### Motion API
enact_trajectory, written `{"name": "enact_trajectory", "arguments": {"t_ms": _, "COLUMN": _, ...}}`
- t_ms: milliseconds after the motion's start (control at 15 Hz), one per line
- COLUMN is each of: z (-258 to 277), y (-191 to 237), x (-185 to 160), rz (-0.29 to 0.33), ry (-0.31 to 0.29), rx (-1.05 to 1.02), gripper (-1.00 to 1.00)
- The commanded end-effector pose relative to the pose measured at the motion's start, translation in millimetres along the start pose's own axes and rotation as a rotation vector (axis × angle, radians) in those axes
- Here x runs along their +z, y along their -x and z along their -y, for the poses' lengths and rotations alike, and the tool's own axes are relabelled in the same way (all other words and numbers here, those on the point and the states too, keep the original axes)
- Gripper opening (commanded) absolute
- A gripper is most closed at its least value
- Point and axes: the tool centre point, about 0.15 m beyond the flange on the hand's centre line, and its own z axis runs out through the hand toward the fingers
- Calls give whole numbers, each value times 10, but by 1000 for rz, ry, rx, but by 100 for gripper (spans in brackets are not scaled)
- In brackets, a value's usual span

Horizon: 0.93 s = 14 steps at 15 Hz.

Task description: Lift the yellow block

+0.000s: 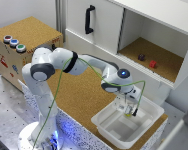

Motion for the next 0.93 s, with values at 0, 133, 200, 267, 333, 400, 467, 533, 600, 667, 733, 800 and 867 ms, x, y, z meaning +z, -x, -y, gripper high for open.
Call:
{"name": "enact_trajectory", "arguments": {"t_ms": 0, "z": -249, "y": -332, "x": 591, "rz": 71, "ry": -80, "rx": -4, "gripper": 100}}
{"name": "enact_trajectory", "arguments": {"t_ms": 133, "z": -291, "y": -369, "x": 689, "rz": 90, "ry": -107, "rx": -15, "gripper": 100}}
{"name": "enact_trajectory", "arguments": {"t_ms": 200, "z": -316, "y": -360, "x": 732, "rz": 100, "ry": -115, "rx": -18, "gripper": 100}}
{"name": "enact_trajectory", "arguments": {"t_ms": 267, "z": -335, "y": -344, "x": 764, "rz": 108, "ry": -120, "rx": -24, "gripper": 100}}
{"name": "enact_trajectory", "arguments": {"t_ms": 333, "z": -352, "y": -319, "x": 802, "rz": 120, "ry": -122, "rx": -32, "gripper": 100}}
{"name": "enact_trajectory", "arguments": {"t_ms": 400, "z": -364, "y": -288, "x": 836, "rz": 130, "ry": -129, "rx": -34, "gripper": 100}}
{"name": "enact_trajectory", "arguments": {"t_ms": 467, "z": -367, "y": -259, "x": 846, "rz": 133, "ry": -138, "rx": -36, "gripper": 100}}
{"name": "enact_trajectory", "arguments": {"t_ms": 533, "z": -371, "y": -215, "x": 840, "rz": 138, "ry": -144, "rx": -31, "gripper": 100}}
{"name": "enact_trajectory", "arguments": {"t_ms": 600, "z": -349, "y": -169, "x": 843, "rz": 143, "ry": -151, "rx": -32, "gripper": 100}}
{"name": "enact_trajectory", "arguments": {"t_ms": 667, "z": -325, "y": -125, "x": 841, "rz": 147, "ry": -155, "rx": -34, "gripper": 100}}
{"name": "enact_trajectory", "arguments": {"t_ms": 733, "z": -315, "y": -98, "x": 833, "rz": 145, "ry": -158, "rx": -26, "gripper": -100}}
{"name": "enact_trajectory", "arguments": {"t_ms": 800, "z": -301, "y": -72, "x": 830, "rz": 148, "ry": -159, "rx": -24, "gripper": -100}}
{"name": "enact_trajectory", "arguments": {"t_ms": 867, "z": -292, "y": -54, "x": 821, "rz": 149, "ry": -160, "rx": -19, "gripper": -100}}
